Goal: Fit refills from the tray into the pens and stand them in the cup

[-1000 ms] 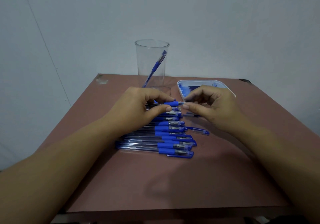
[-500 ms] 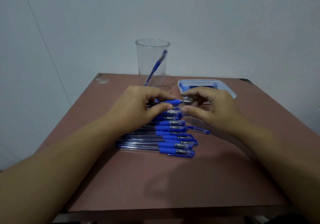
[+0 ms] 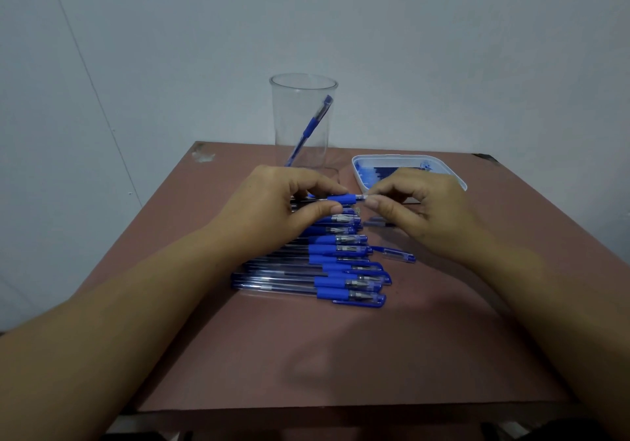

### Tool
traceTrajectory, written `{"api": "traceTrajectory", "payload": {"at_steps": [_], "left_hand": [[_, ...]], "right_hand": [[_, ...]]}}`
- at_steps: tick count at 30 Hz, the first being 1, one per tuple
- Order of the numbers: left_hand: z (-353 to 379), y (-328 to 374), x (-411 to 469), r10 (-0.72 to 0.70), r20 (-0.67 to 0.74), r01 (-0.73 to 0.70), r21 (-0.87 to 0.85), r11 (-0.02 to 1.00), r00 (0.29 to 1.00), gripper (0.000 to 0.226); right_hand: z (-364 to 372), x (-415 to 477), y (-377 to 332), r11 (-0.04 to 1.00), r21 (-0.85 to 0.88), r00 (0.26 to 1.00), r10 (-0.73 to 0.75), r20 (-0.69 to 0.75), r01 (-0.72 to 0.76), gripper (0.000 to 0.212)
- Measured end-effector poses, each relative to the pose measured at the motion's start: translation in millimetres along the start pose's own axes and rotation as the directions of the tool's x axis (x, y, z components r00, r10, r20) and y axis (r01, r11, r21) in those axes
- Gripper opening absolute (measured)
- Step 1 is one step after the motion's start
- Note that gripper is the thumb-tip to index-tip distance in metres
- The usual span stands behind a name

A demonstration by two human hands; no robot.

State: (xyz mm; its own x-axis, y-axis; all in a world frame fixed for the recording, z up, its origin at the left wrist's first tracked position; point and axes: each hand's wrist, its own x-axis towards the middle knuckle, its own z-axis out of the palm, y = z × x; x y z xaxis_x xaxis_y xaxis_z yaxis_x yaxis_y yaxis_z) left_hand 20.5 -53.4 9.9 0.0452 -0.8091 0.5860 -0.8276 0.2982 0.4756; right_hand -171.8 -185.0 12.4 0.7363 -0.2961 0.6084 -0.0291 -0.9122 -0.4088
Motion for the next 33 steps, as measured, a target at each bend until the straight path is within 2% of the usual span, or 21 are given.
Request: {"api": "traceTrajectory", "payload": {"at_steps": [4,9,13,14,18,22,26,30,33], "left_hand": [[0.9,-1.1,0.0,-0.003,0.001,0.003,0.007,1.0,1.0,0.021],[0.6,-2.2,0.1,-0.005,0.003,0.005,0.008,1.0,1.0,0.02],[1.5,-3.0,0.2,-0.006,-0.004,0.006,0.018,1.0,1.0,0.02],[1.5,-3.2,0.2,-0.005,-0.008,0.005,0.017,1.0,1.0,0.02],[1.6,-1.7,0.2,-0.009,0.003,0.009,0.001,1.0,1.0,0.022],[2.0,-1.4,0.4,-0.007,0.0,0.007,-0.001,1.0,1.0,0.021],[2.5,-1.8,-0.1,-0.004,-0.009,0.004,-0.013,1.0,1.0,0.02],[4.1,-2.6,0.3,0.018,-0.027,-0.018,0.007,1.0,0.999,0.022],[3.8,-5.8,0.8,0.059,-0.037,-0.055,0.085,0.995,0.998,0.023]], "right_hand": [[-0.7,-1.8,-0.3,0.999,0.028,0.999,0.029,0.017,-0.03,0.034],[0.2,-0.1,2.6,1.0,-0.014,1.0,-0.001,0.025,0.001,0.005],[-0.1,-2.3,2.6,1.0,0.02,0.999,0.005,0.036,-0.006,0.032],[-0.4,-1.7,2.0,1.0,0.014,1.0,-0.008,0.023,0.008,0.031],[-0.5,-0.3,2.0,0.999,-0.029,0.999,-0.028,0.028,0.029,0.005],[-2.2,-1.7,-1.2,1.0,0.025,1.0,-0.012,0.019,0.012,0.029],[-1.0,0.0,-2.1,1.0,-0.003,1.0,-0.022,0.01,0.022,0.007],[-0.6,-1.0,-4.3,1.0,0.015,1.0,0.008,0.002,-0.008,0.003],[-1.4,-0.8,-6.2,0.99,0.071,0.992,0.123,0.041,-0.126,0.011]]}}
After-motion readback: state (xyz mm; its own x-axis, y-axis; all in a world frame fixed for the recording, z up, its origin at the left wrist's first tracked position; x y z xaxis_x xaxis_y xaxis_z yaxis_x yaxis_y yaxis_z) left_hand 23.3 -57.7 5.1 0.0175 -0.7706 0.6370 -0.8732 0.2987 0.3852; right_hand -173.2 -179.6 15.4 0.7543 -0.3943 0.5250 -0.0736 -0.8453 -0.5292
